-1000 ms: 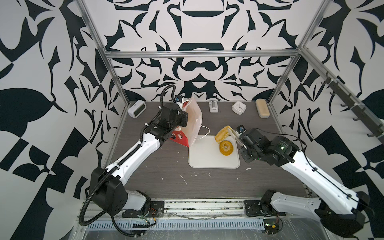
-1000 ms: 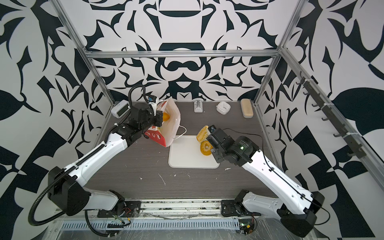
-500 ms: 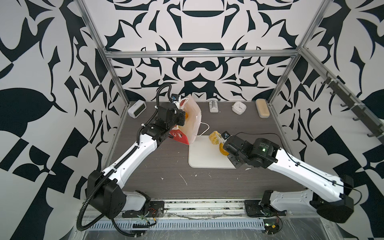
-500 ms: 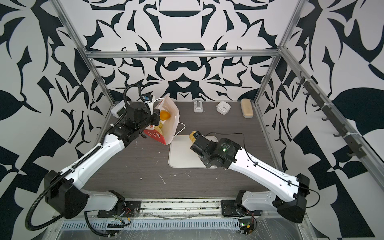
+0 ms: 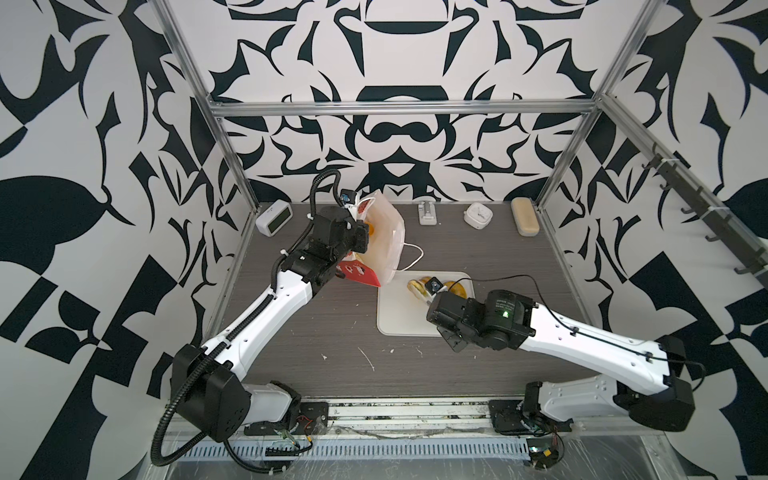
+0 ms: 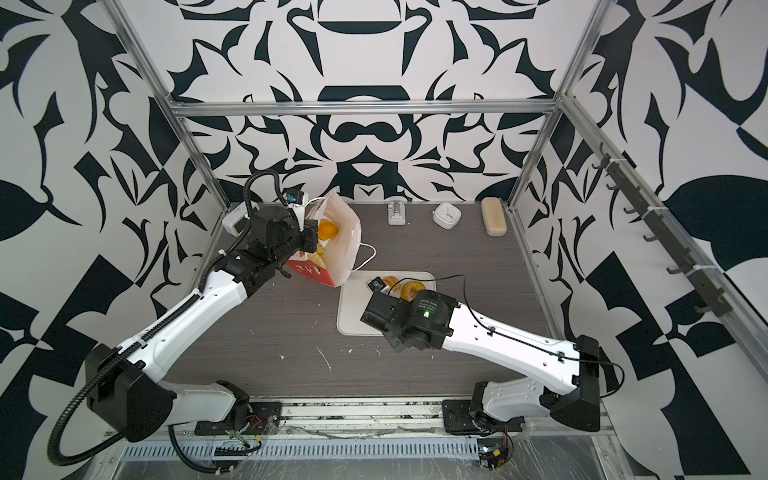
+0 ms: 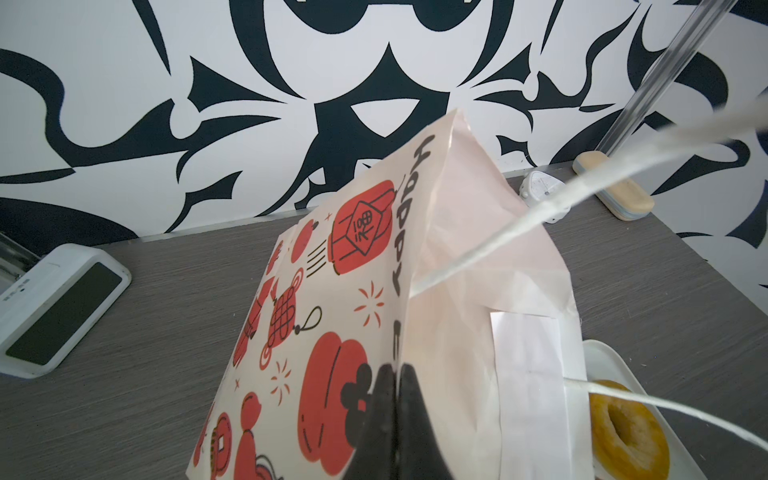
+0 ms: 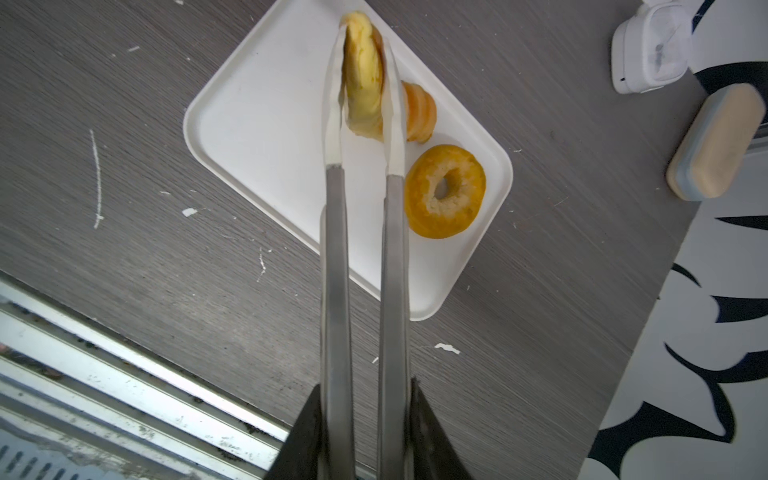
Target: Take the fake bread out of the paper bag
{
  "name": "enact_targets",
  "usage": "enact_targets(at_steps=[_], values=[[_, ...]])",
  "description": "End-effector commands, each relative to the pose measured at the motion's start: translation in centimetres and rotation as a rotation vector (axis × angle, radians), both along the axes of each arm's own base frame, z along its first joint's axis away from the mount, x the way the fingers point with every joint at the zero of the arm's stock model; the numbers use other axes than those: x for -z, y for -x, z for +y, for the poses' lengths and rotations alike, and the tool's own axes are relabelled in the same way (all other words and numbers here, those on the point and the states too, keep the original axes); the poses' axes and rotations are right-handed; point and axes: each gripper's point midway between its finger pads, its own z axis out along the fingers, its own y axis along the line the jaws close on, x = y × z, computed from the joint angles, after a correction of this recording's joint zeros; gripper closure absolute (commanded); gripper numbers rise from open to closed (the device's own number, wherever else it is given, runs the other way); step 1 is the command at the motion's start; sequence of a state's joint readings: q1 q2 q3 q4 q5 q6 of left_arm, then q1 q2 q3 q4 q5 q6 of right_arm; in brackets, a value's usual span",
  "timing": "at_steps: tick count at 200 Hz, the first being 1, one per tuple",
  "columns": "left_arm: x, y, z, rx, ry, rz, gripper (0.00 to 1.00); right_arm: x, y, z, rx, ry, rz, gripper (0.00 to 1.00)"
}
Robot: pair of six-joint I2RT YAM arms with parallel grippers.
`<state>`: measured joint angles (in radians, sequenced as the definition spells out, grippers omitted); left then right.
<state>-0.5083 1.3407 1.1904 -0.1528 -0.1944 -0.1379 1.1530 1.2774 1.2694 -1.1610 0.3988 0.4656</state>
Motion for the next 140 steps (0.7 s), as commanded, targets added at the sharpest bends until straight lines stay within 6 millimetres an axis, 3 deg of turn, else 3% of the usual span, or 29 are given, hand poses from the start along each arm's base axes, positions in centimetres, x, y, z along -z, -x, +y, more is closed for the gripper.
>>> enact_targets(at_steps=[1,88,101,115,140], values=[[-2.0,0.2,0.4,-0.004,0.040,-0.055,1.00,-0.9,0.1,1.1,0.034,-0.124,-0.014,0.66],[-1.8,0.4,1.0,-0.015,0.042,-0.056,1.00,-0.5,0.7,1.3,0.070,-0.293,-0.014,0.54],[-1.9,0.4,1.0,-0.017,0.043,-0.057,1.00,-0.3,0.8,1.0,0.083,-0.300,-0.016,0.56],[-2.0,0.4,1.0,-0.015,0.045,-0.060,1.00,0.4,1.2,0.4,0.093,-0.295,-0.002,0.65],[-2.0,0.4,1.1,-0.017,0.042,-0.060,1.00,3.2,2.5,-0.4,0.106,-0.266,0.074,0.77]])
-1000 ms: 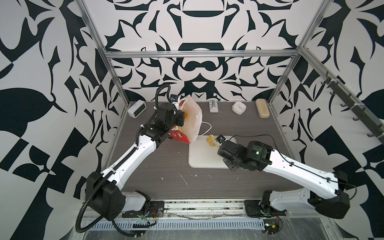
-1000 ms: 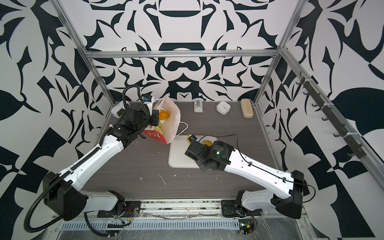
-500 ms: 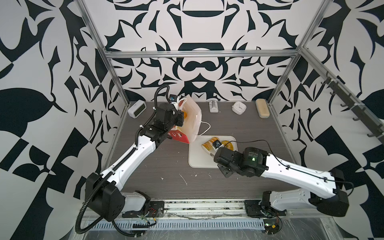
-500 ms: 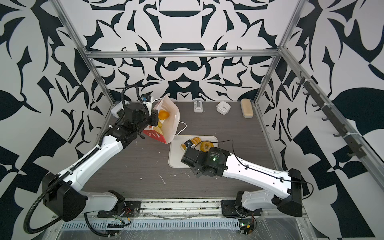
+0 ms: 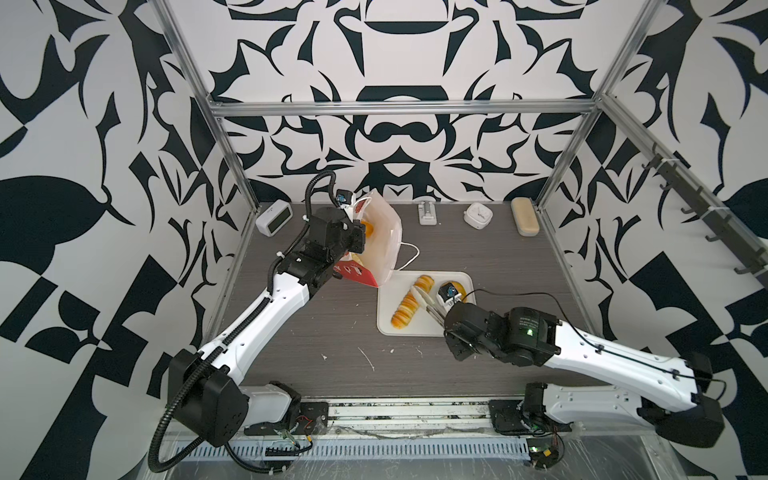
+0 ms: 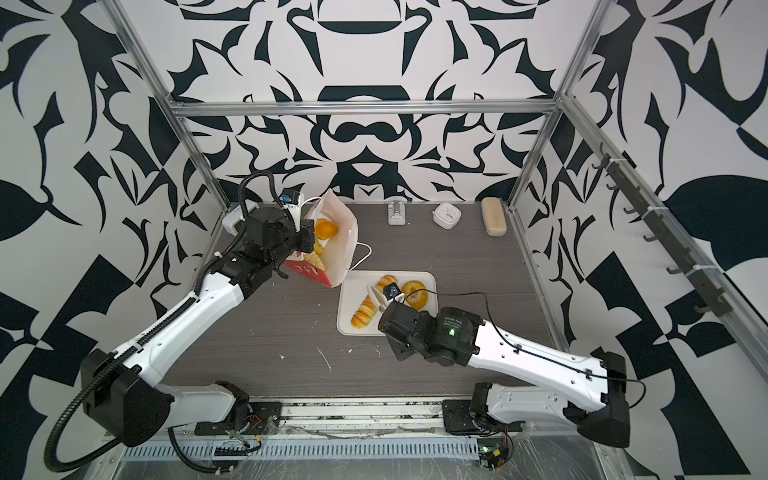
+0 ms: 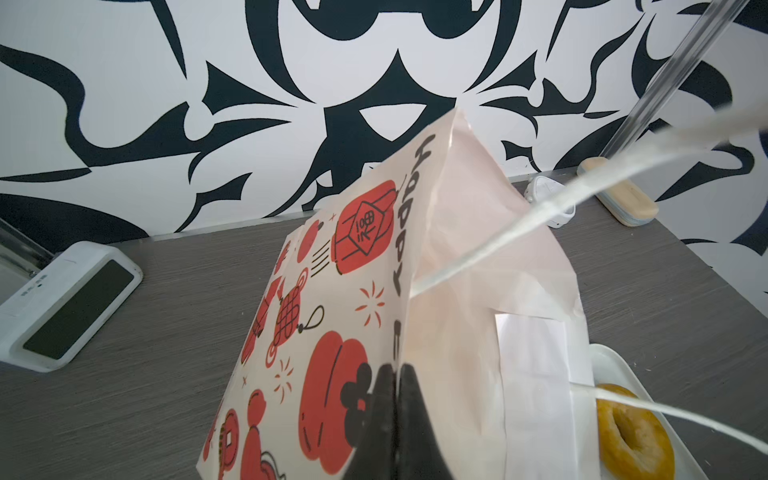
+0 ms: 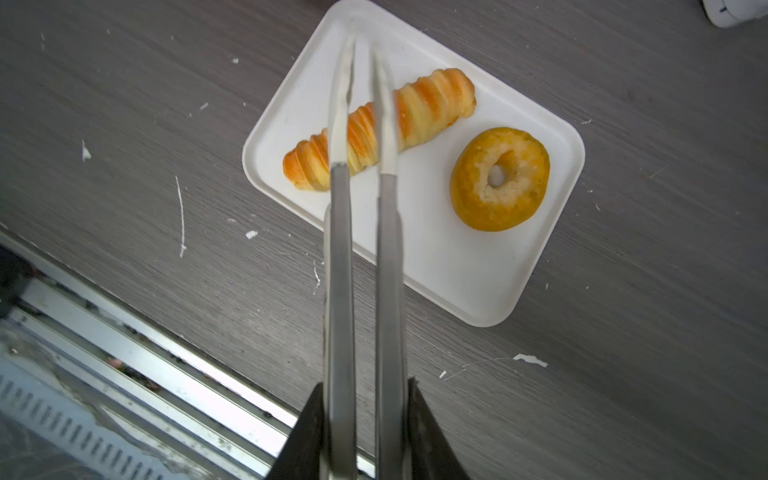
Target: Take the fake bread out of the paper bag
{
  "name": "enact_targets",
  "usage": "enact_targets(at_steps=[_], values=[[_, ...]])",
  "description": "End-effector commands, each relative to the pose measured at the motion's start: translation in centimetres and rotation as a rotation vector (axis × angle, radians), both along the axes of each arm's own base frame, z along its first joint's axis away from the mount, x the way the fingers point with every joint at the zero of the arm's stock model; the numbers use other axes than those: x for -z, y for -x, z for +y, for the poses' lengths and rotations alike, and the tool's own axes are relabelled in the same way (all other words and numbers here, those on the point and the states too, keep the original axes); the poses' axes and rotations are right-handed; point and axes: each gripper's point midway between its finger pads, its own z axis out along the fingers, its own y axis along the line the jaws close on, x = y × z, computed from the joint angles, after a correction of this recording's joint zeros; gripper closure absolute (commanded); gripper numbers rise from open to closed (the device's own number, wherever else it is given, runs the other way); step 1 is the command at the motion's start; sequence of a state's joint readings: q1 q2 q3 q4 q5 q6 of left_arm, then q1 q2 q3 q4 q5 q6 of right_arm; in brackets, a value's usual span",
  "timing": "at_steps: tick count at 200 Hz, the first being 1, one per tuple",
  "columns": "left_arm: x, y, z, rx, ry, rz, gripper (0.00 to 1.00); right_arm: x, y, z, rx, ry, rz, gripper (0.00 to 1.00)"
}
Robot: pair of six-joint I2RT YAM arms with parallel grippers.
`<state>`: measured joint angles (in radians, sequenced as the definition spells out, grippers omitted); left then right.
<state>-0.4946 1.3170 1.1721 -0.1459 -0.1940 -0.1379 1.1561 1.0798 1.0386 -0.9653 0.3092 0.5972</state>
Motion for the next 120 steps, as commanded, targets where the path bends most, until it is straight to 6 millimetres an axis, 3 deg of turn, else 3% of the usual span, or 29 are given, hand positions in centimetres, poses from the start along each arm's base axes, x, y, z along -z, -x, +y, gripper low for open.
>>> enact_targets(at_steps=[1,40,120], values=[[-1.8,0.2,0.3,-0.003,0.036,-0.050,1.00,1.4,0.8,-0.2,0.022,-0.023,0.045,0.78],[-1.6,0.1,0.3,-0.005,0.031,-0.046,1.00,5.1,2.5,1.1,-0.021,-0.018,0.176,0.90],[-1.3,0.0,0.5,-0.011,0.026,-0.040,1.00,6.9,1.8,4.2,-0.074,-0.022,0.187,0.92]])
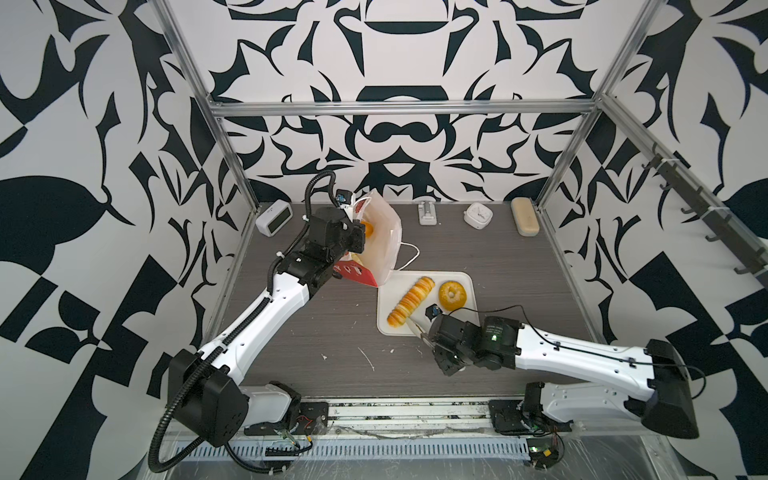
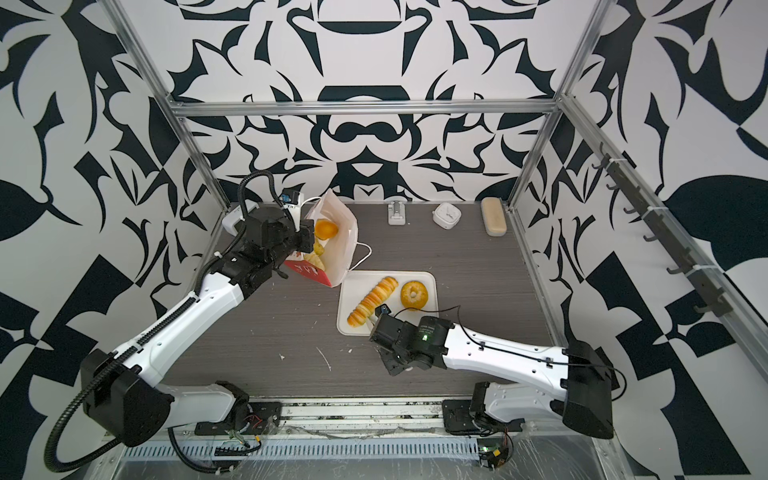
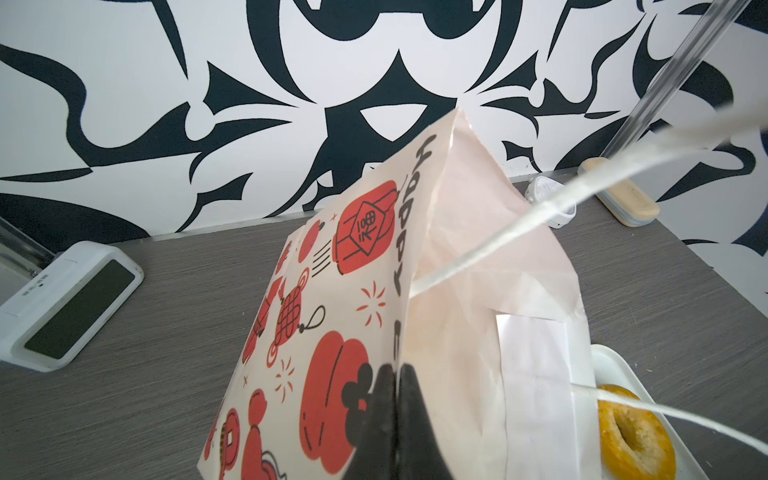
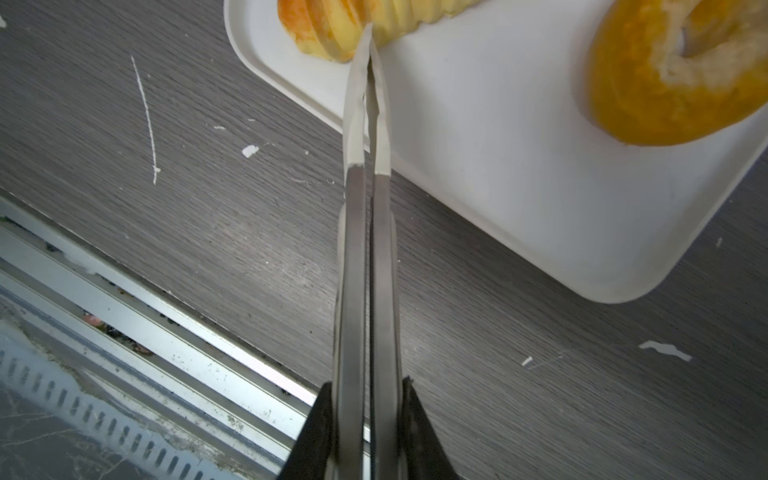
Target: Take the fake bread out of the paper bag
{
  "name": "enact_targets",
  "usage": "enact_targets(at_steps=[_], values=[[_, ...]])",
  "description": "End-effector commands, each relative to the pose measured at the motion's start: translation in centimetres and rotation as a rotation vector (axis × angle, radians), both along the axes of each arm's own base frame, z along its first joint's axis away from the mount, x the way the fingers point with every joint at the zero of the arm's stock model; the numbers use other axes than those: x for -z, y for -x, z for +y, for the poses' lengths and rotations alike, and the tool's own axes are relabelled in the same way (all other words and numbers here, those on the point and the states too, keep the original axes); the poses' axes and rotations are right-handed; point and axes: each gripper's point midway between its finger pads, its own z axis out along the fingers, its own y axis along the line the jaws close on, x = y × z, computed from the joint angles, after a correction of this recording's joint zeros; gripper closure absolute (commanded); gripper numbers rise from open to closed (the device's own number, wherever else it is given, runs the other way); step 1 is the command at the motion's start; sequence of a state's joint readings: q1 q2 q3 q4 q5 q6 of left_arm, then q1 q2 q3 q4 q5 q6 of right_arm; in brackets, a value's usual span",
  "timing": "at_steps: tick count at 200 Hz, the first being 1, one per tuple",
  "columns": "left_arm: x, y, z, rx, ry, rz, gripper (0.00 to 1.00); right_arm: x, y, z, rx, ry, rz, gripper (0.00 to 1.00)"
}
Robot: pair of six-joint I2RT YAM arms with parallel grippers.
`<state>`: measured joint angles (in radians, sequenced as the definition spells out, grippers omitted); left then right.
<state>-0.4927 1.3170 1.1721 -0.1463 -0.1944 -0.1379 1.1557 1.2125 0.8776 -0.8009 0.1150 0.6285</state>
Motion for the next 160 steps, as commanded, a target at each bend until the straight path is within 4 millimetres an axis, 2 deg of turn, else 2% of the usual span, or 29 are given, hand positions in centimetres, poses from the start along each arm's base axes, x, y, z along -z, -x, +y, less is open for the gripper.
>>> enact_targets(at_steps=[1,53,80,107,160], values=[[-1.3,0.1,0.4,-0.008,0.025,-0.041,1.00,-0.9,-0.8,2.0,-0.022,-0.060,-0.036,0.92],[-1.4,0.0,0.5,-0.010,0.023,-0.040,1.00,-0.5,-3.2,2.2,0.017,-0.031,-0.086,0.92],[-1.5,0.1,0.5,-0.008,0.026,-0.040,1.00,-1.1,-4.7,2.5,0.056,-0.067,-0.111,0.92],[-1.5,0.2,0.6,-0.010,0.025,-0.039,1.00,-2.0,-6.1,1.9,0.105,-0.074,-0.159,0.92],[-1.3,0.3,0.8,-0.013,0.020,-0.036,1.00,-2.7,-6.9,2.1,0.113,-0.111,-0.175,0.92]])
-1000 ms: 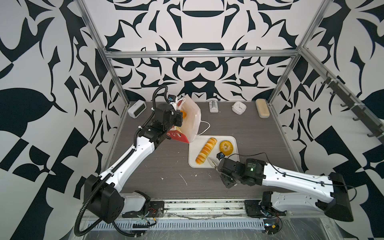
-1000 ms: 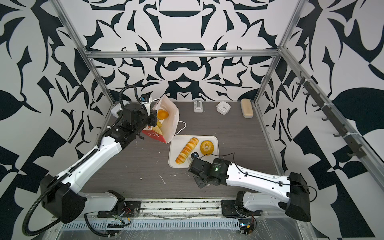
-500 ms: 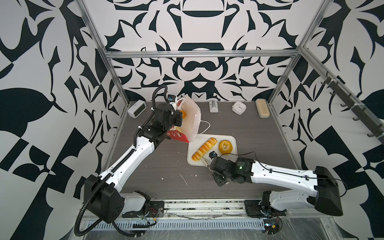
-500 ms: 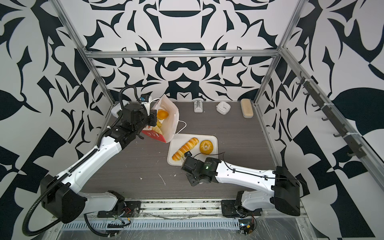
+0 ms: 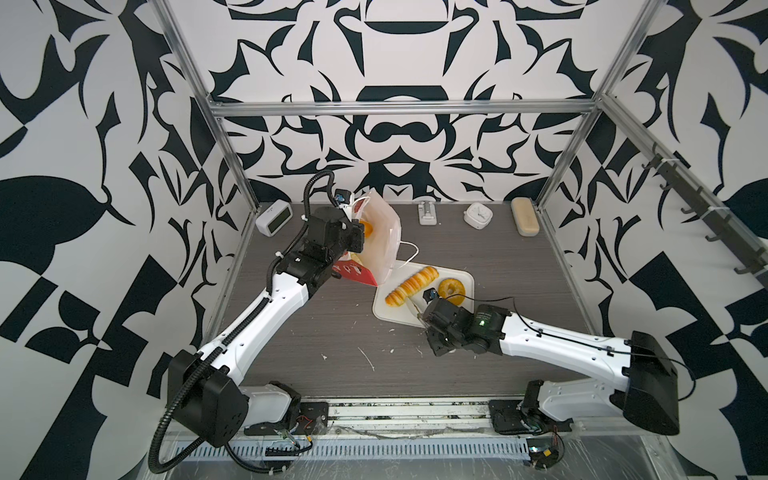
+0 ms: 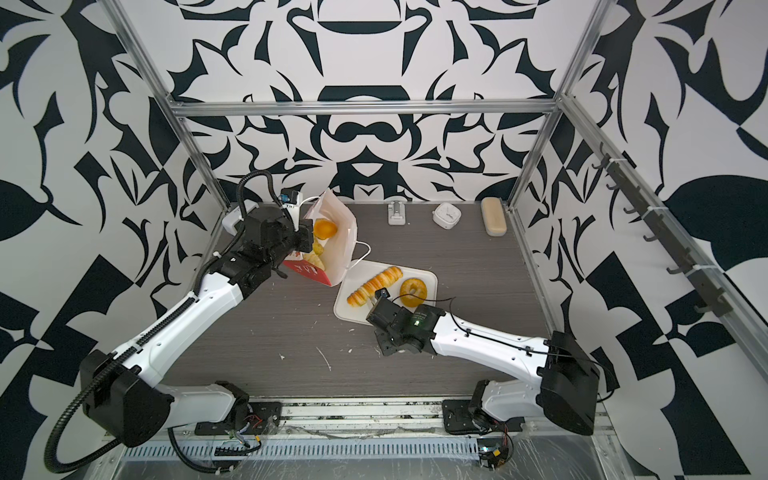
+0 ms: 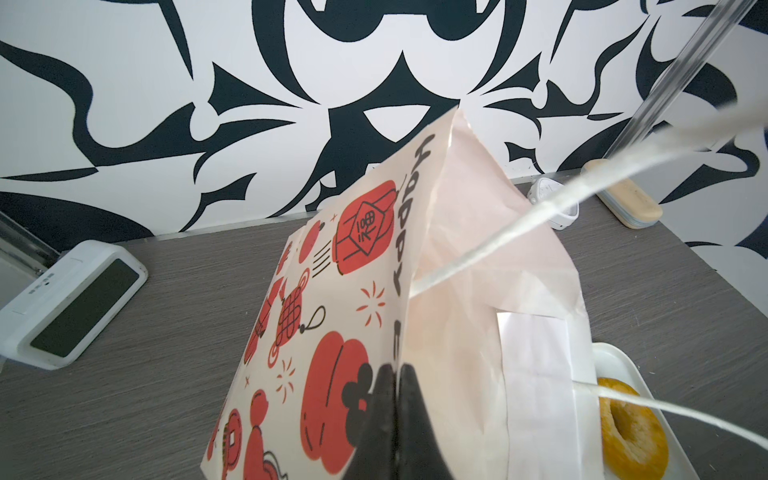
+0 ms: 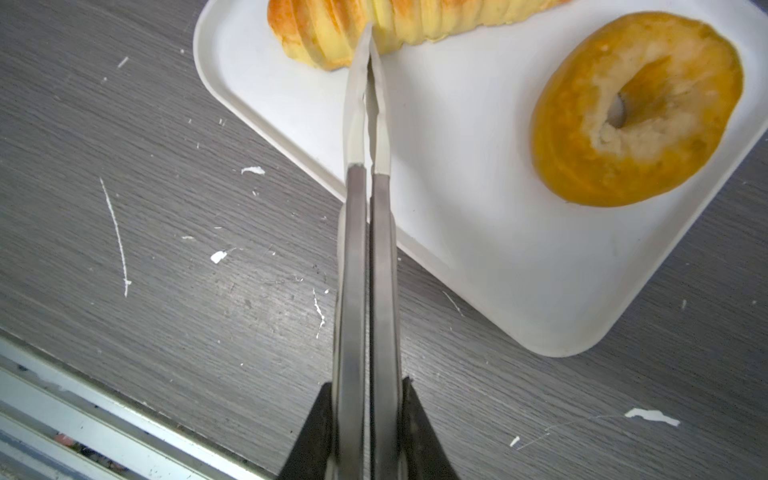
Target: Take the fake bread out of the paper bag
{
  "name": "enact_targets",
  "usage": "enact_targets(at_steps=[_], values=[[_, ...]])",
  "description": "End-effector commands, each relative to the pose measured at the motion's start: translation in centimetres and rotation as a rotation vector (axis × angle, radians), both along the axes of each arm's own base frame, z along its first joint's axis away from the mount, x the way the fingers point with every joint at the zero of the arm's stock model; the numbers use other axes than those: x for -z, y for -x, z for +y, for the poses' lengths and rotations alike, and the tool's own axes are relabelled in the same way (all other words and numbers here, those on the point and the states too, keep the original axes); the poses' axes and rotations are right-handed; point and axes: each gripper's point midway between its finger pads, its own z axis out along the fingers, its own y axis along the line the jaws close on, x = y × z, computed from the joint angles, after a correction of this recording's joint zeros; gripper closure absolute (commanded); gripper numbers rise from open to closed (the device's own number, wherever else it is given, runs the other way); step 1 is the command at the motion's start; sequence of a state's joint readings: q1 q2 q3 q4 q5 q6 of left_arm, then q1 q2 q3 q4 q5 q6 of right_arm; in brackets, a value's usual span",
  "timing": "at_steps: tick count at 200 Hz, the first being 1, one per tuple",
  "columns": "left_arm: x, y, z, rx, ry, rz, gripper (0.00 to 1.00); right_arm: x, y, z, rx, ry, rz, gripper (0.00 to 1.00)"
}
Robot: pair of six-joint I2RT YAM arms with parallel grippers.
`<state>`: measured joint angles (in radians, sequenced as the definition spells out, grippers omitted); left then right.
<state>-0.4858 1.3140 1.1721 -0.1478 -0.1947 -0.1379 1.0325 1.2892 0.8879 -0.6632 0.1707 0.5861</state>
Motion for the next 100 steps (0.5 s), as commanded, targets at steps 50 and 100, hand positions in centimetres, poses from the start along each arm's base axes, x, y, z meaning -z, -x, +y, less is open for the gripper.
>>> enact_targets(at_steps=[50,100], values=[[-1.2,0.4,0.5,-0.005,0.014,-0.032,1.00,-2.5,-2.8,3.0,-0.003,-0.116,-0.072,0.92],[-0.9,0.5,0.5,-0.006,0.006,-0.025,1.00,-2.6,-5.1,2.9,0.048,-0.117,-0.100,0.92]])
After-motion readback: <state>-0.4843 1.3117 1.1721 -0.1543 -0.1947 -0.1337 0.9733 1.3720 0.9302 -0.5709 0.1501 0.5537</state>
